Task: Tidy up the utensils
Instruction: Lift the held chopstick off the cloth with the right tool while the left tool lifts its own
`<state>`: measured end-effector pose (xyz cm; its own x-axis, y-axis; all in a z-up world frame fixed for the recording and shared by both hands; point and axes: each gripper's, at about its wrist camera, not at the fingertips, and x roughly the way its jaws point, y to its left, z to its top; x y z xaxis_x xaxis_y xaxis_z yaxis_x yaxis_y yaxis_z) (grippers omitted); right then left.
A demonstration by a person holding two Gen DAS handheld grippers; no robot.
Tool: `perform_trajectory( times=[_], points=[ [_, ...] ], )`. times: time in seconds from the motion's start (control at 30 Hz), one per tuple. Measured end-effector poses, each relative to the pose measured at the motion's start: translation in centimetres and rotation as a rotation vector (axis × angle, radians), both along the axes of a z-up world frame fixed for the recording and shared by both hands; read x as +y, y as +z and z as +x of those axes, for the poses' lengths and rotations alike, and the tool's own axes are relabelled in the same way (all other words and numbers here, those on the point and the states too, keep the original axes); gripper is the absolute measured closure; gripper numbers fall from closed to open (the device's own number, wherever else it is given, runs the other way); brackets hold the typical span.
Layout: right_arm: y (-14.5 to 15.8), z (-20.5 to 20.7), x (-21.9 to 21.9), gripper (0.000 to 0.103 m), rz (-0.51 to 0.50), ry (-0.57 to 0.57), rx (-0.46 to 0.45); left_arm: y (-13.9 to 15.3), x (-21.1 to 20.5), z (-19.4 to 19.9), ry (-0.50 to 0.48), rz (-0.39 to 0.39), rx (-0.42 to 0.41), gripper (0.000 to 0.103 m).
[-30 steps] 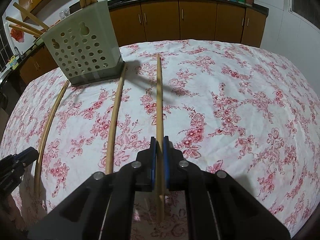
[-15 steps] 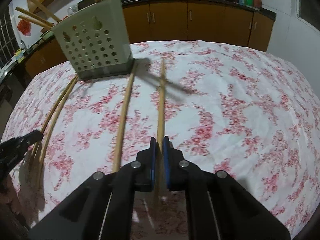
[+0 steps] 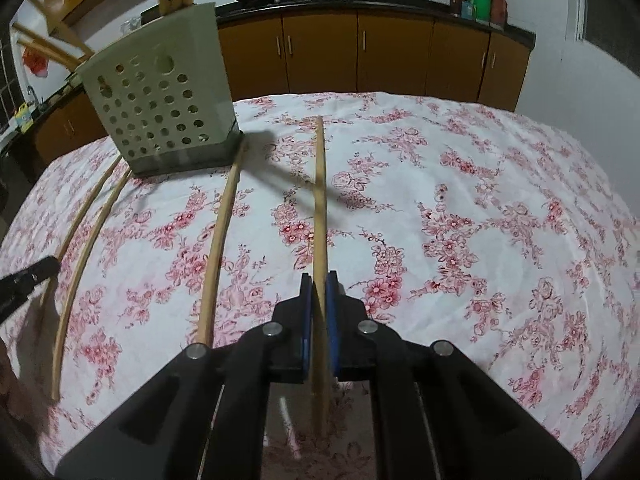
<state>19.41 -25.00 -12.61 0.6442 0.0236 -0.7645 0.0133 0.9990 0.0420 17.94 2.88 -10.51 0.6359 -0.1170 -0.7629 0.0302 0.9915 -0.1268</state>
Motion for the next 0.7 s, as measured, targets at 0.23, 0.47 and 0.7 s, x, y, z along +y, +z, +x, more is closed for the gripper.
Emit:
perform_trajectory(
  times=[0.23, 0.47, 0.7],
  points=[
    [-0.18, -0.23, 0.13, 0.094, -0.01, -0.006, -0.001, 0.03, 0.28, -0.17, 0.006, -0.04, 0.0, 0.095],
    [-0.08, -0.45, -0.18, 0.094, 0.011, -0.003, -0.002, 0.04, 0.46, -0.24, 0.009, -0.048, 0.001, 0.095],
    [-0.02, -0.34, -0.45, 0.094, 0.02, -0.002, -0.001, 0.06, 0.44, -0.24, 0.01, -0.048, 0.001, 0.095]
  ],
)
